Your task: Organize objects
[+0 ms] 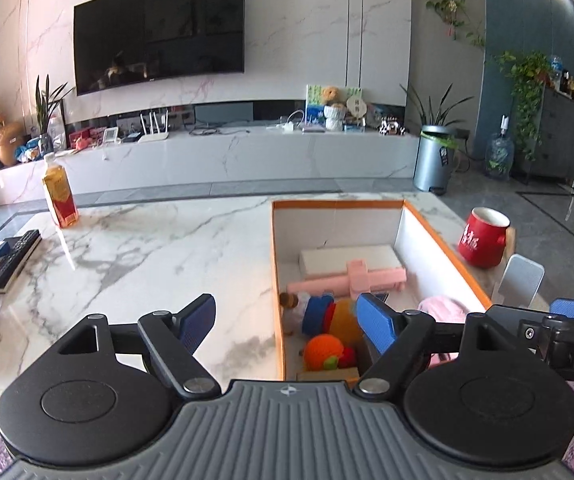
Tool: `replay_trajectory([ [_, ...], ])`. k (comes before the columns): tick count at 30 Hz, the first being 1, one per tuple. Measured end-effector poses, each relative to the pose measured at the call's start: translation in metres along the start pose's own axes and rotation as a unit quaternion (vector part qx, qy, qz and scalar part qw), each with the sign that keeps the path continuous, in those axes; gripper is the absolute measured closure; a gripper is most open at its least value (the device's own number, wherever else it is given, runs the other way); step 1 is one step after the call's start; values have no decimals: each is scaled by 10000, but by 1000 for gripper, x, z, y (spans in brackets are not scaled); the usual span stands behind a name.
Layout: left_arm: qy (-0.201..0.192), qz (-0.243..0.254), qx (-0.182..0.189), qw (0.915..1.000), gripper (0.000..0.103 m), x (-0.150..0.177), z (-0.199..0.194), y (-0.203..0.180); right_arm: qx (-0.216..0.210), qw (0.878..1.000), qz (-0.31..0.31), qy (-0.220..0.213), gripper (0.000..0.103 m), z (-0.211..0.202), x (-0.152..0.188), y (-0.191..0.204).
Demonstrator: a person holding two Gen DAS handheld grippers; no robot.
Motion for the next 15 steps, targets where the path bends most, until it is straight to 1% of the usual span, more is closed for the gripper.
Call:
replay_trajectory([
  [2, 109, 45, -89, 9999, 11, 7, 2, -1, 74, 9999, -45, 71, 6, 5, 5, -2],
  [6, 407, 94, -119, 9991, 11, 21, 7, -1, 120, 9995, -88, 290, 6, 16, 17, -3],
  [10, 501, 85, -112, 9986, 11, 28, 5, 2, 118, 9991, -225, 343, 6, 16, 22, 0],
  [15, 534, 42, -95, 9985, 11, 27, 1, 5, 118, 9987, -353, 353, 6, 11, 25, 6],
])
Point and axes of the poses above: each gripper's, at about its wrist camera, not at the fingertips, and z roughly the way its jaws point, y to its left, x to its underside, the point moved 7 cm from there along z, roughly the way its jaws point, and after that the axes turned 1 degree about z, right-handed, at the moved point
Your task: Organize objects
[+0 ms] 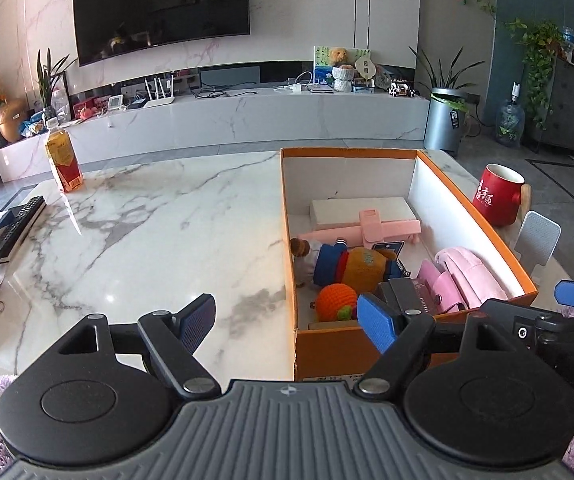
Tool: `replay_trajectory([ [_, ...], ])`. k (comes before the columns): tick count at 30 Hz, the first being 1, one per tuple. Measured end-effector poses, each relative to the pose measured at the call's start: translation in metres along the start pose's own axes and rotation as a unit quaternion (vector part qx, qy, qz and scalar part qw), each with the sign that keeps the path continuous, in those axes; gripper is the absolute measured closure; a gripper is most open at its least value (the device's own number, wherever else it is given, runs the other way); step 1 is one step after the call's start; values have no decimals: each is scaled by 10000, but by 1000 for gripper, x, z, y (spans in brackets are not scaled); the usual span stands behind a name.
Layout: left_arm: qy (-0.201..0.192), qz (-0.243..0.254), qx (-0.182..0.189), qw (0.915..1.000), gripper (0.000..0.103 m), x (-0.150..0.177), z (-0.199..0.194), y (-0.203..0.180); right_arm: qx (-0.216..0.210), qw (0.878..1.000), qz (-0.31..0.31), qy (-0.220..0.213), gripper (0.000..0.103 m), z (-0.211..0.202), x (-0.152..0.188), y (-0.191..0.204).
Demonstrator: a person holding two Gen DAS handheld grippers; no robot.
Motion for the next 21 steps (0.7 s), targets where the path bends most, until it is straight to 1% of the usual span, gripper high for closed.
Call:
replay_trajectory([
  [15, -119, 25, 62, 9999, 11, -1, -11, 3, 75, 9997, -205, -58, 6, -4, 0, 7],
  [21, -58, -26, 162, 9998, 10, -1, -10, 2, 122, 9995, -275, -89, 6, -7, 0, 9],
])
Point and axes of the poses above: each gripper's, at about its wrist camera, not at the fingertips, and z roughly the way its jaws point, y to its left, x to its underside, the point moved 7 cm from there along z, roughly the way its jaws point, and after that the axes turned 1 degree about z, right-handed, at the moved point
